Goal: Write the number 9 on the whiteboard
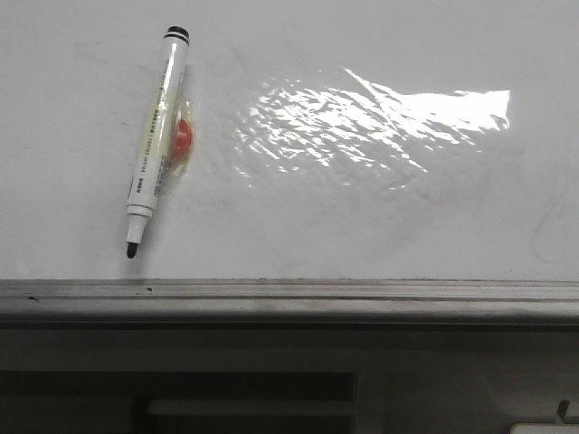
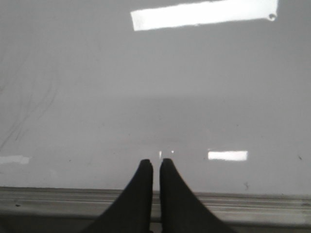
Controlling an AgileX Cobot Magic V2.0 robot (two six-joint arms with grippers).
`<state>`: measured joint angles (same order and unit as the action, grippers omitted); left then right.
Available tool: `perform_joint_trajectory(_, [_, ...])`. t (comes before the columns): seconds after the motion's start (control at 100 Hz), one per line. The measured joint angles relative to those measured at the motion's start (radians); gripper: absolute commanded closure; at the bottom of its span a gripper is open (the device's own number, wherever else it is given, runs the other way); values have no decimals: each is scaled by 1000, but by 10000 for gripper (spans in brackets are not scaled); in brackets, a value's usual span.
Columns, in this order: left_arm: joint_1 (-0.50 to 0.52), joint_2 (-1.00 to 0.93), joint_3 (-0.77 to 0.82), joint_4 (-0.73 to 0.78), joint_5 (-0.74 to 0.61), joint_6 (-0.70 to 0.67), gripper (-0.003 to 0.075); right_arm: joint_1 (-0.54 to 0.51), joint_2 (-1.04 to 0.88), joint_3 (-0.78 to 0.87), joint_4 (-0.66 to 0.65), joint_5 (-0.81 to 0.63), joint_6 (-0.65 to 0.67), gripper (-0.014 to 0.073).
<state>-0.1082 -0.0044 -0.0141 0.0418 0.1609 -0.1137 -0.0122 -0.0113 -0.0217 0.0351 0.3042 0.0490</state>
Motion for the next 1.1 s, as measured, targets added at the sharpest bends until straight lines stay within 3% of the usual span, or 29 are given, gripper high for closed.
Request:
perform_joint_trajectory(0.34, [0, 126, -224, 23, 67, 0, 741, 0, 176, -243, 37, 207, 0, 606])
perform_joint_trajectory(0.5, [0, 176, -257, 24, 63, 0, 741, 0, 257, -299, 41, 319, 0, 605])
perform_joint_trajectory(0.68, [0, 188, -259, 24, 78, 0, 726, 0, 277, -306, 41, 349, 1, 605])
perform_joint_trajectory(0.74, [0, 188, -259, 25, 80, 0, 661, 0, 277, -306, 41, 349, 1, 605])
perform_joint_trajectory(0.91, [0, 188, -257, 25, 75, 0, 344, 0, 277, -308, 41, 351, 1, 605])
perform_joint_trajectory(1.1, [0, 188, -238, -62, 4, 3, 315, 0, 277, -308, 42, 351, 1, 605])
